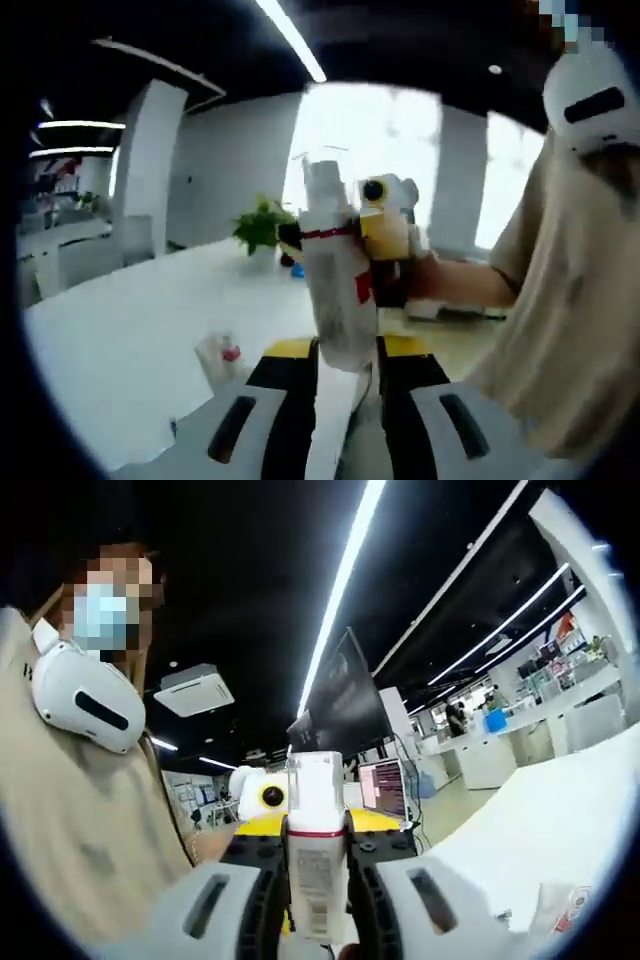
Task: Arrange the skincare products in the storage area until every visible bottle or jar stands upright without overlapping.
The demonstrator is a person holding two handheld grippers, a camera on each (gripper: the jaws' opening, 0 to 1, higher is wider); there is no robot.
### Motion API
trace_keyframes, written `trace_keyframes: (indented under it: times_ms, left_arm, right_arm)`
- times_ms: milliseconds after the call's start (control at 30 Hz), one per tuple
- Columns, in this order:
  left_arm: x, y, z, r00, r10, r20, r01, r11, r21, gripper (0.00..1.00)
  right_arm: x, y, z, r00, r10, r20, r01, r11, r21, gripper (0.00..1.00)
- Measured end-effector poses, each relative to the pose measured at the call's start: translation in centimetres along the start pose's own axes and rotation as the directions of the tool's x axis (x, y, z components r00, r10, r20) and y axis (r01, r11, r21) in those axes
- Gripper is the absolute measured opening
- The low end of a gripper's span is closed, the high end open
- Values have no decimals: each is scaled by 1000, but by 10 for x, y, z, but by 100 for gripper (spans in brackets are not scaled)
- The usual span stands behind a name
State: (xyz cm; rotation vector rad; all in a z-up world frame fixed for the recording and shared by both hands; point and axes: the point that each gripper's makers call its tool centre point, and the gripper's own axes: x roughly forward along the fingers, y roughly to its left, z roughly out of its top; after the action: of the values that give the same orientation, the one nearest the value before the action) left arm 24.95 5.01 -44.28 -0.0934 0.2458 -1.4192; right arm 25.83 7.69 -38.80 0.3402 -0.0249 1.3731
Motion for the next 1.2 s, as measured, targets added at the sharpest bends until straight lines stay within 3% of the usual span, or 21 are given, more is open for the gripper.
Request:
trace_keyframes:
  times_ms: [67,300,433,567,700,867,1200]
  left_arm:
    - [-1,-3,9,999,-18,28,18,1000,-3,19]
    - [5,-17,8,995,-85,-52,90,991,102,21]
    - [5,-27,5,987,-126,-102,140,979,150,20]
    - [8,-28,2,985,-116,-127,138,974,181,19]
    - [11,-5,-2,991,7,-137,25,972,234,17]
    - [15,15,-17,984,79,-161,-40,972,232,17]
    - [27,22,-40,976,56,-209,-11,978,209,17]
  right_arm:
    - [3,3,-5,999,13,-30,-13,1000,-6,21]
    - [6,16,-8,994,110,-12,-110,993,47,21]
    - [3,24,-12,984,173,-47,-170,984,60,21]
    - [1,26,-15,980,187,-72,-186,982,27,21]
    - [0,10,-22,989,83,-124,-99,987,-129,22]
    - [-6,-11,-27,991,-33,-130,14,990,-143,22]
    - [-22,-22,-37,981,-85,-174,58,986,-156,19]
